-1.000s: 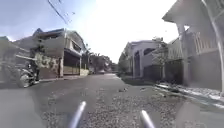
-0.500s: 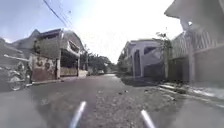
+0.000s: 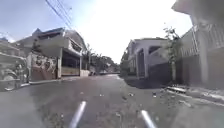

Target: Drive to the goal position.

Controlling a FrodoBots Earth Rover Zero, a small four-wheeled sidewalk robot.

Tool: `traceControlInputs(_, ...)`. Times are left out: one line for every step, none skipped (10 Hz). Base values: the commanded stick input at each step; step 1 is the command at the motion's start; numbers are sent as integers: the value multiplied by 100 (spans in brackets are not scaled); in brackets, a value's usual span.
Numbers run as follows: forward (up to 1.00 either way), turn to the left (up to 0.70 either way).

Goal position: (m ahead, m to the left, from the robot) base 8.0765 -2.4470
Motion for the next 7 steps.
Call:
traceControlInputs(85, -11)
traceControlInputs(85, -34)
traceControlInputs(85, -34)
traceControlInputs(85, -34)
traceControlInputs(85, -34)
traceControlInputs(85, -34)
traceControlInputs(85, -34)
